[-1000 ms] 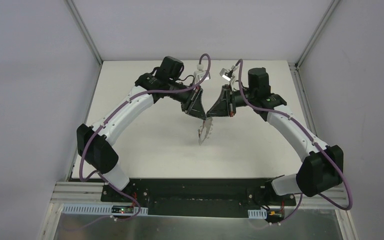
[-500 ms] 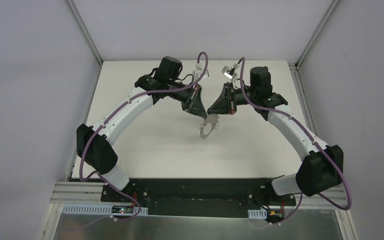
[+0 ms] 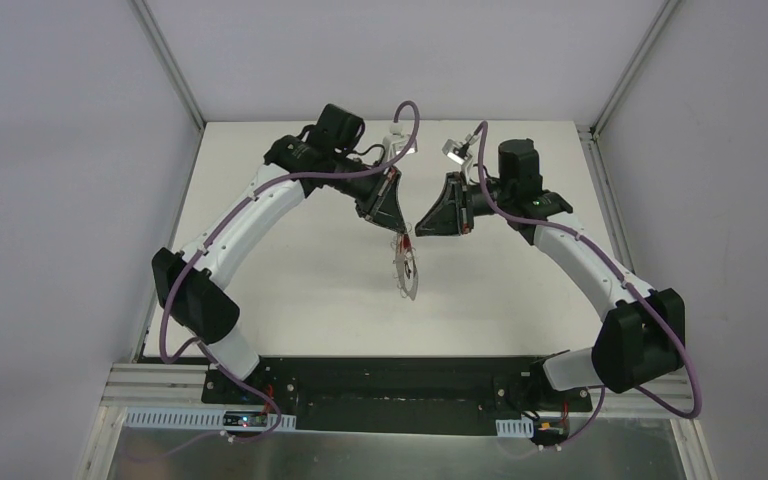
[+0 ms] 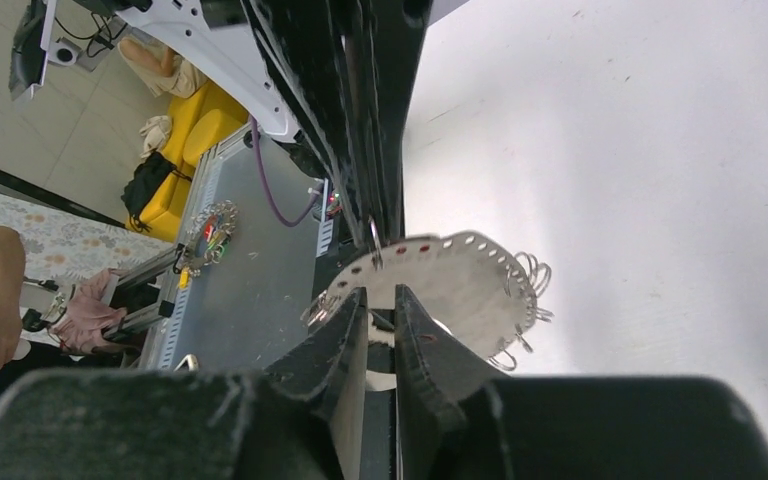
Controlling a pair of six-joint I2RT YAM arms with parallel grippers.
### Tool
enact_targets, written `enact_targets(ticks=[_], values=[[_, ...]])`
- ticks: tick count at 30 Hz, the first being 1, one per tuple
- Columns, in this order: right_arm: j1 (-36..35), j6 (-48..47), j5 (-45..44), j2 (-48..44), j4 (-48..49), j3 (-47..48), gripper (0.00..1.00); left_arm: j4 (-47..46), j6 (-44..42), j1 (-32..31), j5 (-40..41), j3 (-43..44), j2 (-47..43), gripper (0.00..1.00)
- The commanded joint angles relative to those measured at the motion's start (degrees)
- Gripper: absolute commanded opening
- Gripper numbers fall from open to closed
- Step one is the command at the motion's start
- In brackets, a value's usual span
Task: Put the keys on the keyring
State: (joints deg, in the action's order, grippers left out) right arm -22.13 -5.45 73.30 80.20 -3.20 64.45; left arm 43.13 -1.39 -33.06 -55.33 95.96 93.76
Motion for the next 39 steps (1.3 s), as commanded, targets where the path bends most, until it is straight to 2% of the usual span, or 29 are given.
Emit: enact_targets(ticks=[1, 5, 10, 20, 23, 29, 32, 34, 39], values=[[-0.1, -2.4, 3.4, -1.8, 0.0, 0.5, 0.20, 13.5, -7.4, -1.0, 3.7, 8.7, 2.8, 0.00], [-0.5, -3.0, 3.3, -1.6, -0.8, 1.1, 0.30, 16.6, -7.6, -2.0, 4.1, 11.4, 4.3, 0.00], [-0.9, -2.9, 2.9, -1.4, -0.7, 1.7, 0.37, 16.2, -6.2, -2.5, 2.2, 11.3, 4.9, 0.00], [-2.3, -1.7, 2.0, -0.3, 1.2, 0.9, 0.38, 13.3, -3.8, -3.0, -0.7, 10.1, 4.9, 0.00], [-2.6, -1.4, 1.8, 0.0, 1.3, 1.3, 0.36, 12.7, -3.5, -3.0, -1.0, 9.7, 4.8, 0.00], [-3.1, -0.1, 2.1, 0.5, 2.5, 1.4, 0.24, 12.1, -3.1, -3.0, -1.3, 9.2, 4.7, 0.00], [-3.1, 2.1, 2.6, 0.6, 5.0, 1.1, 0.15, 11.8, -3.1, -3.0, -1.3, 8.8, 4.6, 0.00], [-3.2, 3.3, 2.9, 0.6, 6.2, 1.0, 0.02, 11.7, -3.1, -3.0, -1.3, 8.6, 4.5, 0.00], [-2.4, 7.0, 2.2, 0.4, 8.9, 0.9, 0.00, 11.6, -3.6, -2.8, -1.1, 8.5, 3.9, 0.02]])
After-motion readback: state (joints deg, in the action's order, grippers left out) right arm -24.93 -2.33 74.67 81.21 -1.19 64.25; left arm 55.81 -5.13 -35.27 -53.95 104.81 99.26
